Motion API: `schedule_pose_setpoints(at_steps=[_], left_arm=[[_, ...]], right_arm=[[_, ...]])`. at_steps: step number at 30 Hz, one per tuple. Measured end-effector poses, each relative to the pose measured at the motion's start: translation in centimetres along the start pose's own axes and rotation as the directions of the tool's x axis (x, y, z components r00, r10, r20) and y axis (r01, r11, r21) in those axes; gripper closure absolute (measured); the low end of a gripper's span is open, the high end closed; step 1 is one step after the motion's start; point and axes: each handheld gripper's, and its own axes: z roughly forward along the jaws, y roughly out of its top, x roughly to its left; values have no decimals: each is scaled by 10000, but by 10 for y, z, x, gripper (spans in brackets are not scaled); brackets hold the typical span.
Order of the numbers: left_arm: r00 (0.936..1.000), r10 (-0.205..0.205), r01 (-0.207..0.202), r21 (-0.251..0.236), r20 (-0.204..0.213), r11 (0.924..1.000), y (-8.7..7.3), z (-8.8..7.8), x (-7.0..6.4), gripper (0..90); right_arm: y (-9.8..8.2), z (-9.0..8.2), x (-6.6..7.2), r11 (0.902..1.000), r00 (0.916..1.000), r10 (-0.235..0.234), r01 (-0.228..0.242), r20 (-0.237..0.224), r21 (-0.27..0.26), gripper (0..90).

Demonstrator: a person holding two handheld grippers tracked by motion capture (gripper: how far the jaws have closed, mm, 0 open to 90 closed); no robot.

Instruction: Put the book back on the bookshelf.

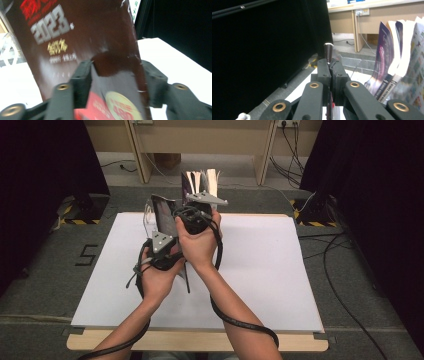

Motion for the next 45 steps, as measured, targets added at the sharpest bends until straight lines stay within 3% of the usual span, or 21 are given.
schedule_pose_setpoints(at_steps=[6, 7, 9, 12, 13, 15, 17, 20, 26, 32, 34, 35, 36, 38, 39, 40, 45], left_arm=[[9992, -267, 258, -275, -308, 9993, -4, -4, 12, 769], [9982, -71, 50, -357, -594, 9994, -7, -5, 15, 794], [9976, -10, -17, -388, -696, 9992, -9, -4, 16, 838], [9954, 149, -187, -394, -951, 9990, -18, -2, 25, 863], [9953, 39, -79, -415, -970, 9991, -20, -1, 28, 865], [9943, -72, 35, -342, -1063, 9994, -22, 0, 34, 867], [9933, -64, 20, -381, -1155, 9993, -23, -1, 39, 868], [9923, -28, -32, -477, -1240, 9989, -24, -4, 42, 868], [9907, -188, 77, -821, -1348, 9966, -22, -11, 55, 868], [9890, -482, 318, -1165, -1401, 9927, -17, -18, 73, 868], [9883, -582, 409, -1225, -1411, 9916, -15, -21, 76, 869], [9883, -582, 409, -1225, -1411, 9916, -15, -21, 76, 869], [9881, -653, 471, -1299, -1393, 9904, -14, -24, 79, 869], [9884, -619, 432, -1341, -1388, 9900, -11, -28, 80, 869], [9884, -619, 432, -1341, -1388, 9900, -11, -28, 80, 869], [9883, -597, 400, -1393, -1400, 9894, -8, -31, 81, 869], [9867, -610, 359, -1638, -1509, 9858, -2, -39, 85, 869]], right_arm=[[2, 2, 11, 9991, 9980, -391, 384, -507, -154, 880], [1, 3, 11, 9991, 9978, -406, 401, -528, -117, 876], [0, 5, 11, 9990, 9974, -431, 426, -582, -97, 873], [-5, 11, 11, 9984, 9960, -541, 551, -712, 126, 814], [-6, 12, 10, 9981, 9953, -586, 598, -766, 131, 794], [-6, 11, 11, 9984, 9909, -510, 537, -1247, 187, 719], [-5, 4, 12, 9969, 9885, -772, 784, -1303, 35, 678], [-4, -13, 7, 9968, 9868, -779, 744, -1418, -295, 660], [-16, -49, -28, 9966, 9951, -742, 718, -646, -401, 664], [-52, -84, -79, 9996, 9990, -283, 285, 332, -48, 670], [-68, -93, -96, 9999, 9973, -78, 68, 726, 140, 671], [-68, -93, -96, 9999, 9973, -78, 68, 726, 140, 671], [-84, -99, -113, 9987, 9945, 256, -298, 1014, 409, 672], [-101, -104, -126, 9963, 9906, 441, -532, 1294, 679, 672], [-101, -104, -126, 9963, 9906, 441, -532, 1294, 679, 672], [-114, -109, -137, 9930, 9860, 737, -865, 1499, 804, 673], [-138, -116, -150, 9875, 9781, 1018, -1214, 1814, 1004, 673]])
